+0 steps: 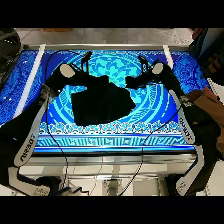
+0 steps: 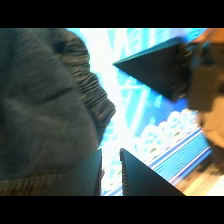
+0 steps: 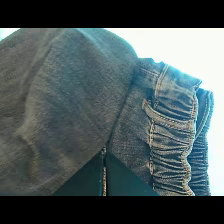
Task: Fold the clothes and pants, and hang the long-sleeved shirts on hangers.
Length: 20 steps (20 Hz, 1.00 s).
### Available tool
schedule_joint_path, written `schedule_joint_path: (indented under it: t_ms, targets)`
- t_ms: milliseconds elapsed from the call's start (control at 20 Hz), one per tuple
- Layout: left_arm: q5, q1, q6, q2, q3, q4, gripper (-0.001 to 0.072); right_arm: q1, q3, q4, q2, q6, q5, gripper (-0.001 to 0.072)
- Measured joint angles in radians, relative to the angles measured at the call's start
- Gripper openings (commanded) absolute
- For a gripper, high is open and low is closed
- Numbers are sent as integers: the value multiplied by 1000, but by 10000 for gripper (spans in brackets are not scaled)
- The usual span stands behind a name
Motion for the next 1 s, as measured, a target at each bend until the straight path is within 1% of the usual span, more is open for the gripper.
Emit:
schedule_joint_path:
  t_ms: [100,150,200,250,350,500,600,700,850,1000]
  targets:
    - [19,7,9,0,0,-16,167,-1,0,-6,0,-2,0,27]
    - [22,16,26,0,0,-15,114,-2,0,-9,0,-10,2,27]
    - [28,29,43,2,0,-5,21,-5,0,-10,0,-21,3,27]
    - [33,45,55,3,0,12,21,-10,0,-12,0,-29,8,27]
    - [60,77,66,3,0,93,20,-29,0,-16,1,-43,19,27]
    - [108,102,35,-8,0,292,20,-68,0,-18,1,-54,51,27]
    - [100,92,22,-30,0,424,20,-96,0,-19,1,-64,76,27]
    - [48,56,42,-58,0,489,20,-124,0,-19,1,-89,100,26]
    - [-50,-35,116,-81,0,489,20,-180,0,-16,1,-139,131,26]
    - [-124,-140,158,-79,0,390,21,-256,0,-11,1,-166,161,26]
